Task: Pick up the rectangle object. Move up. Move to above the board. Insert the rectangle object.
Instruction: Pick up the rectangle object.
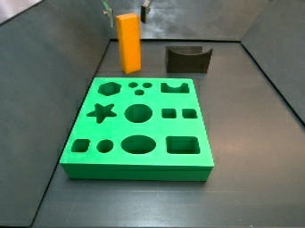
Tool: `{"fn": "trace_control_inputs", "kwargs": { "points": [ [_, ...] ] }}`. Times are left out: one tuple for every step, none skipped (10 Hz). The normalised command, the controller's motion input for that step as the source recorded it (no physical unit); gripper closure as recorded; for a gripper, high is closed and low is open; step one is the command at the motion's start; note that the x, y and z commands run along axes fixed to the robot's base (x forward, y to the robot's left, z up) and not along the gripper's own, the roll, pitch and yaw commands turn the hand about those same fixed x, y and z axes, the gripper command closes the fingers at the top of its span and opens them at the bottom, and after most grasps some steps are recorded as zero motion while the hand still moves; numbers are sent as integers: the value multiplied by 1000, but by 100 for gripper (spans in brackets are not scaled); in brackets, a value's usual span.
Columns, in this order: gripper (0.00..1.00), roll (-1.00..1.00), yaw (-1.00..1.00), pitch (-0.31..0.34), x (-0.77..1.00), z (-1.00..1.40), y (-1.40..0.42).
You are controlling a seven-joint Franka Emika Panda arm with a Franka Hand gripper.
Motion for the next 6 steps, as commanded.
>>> {"fn": "trace_control_inputs", "kwargs": {
  "points": [
    [0,0,46,-10,0,-211,-49],
    [0,0,0,-7,-11,-86,-83],
    [0,41,0,0,0,0,-31],
    [100,0,0,0,0,0,0],
    [100,37,0,0,0,0,-17],
    [100,14,0,0,0,0,0]
  ]
}}
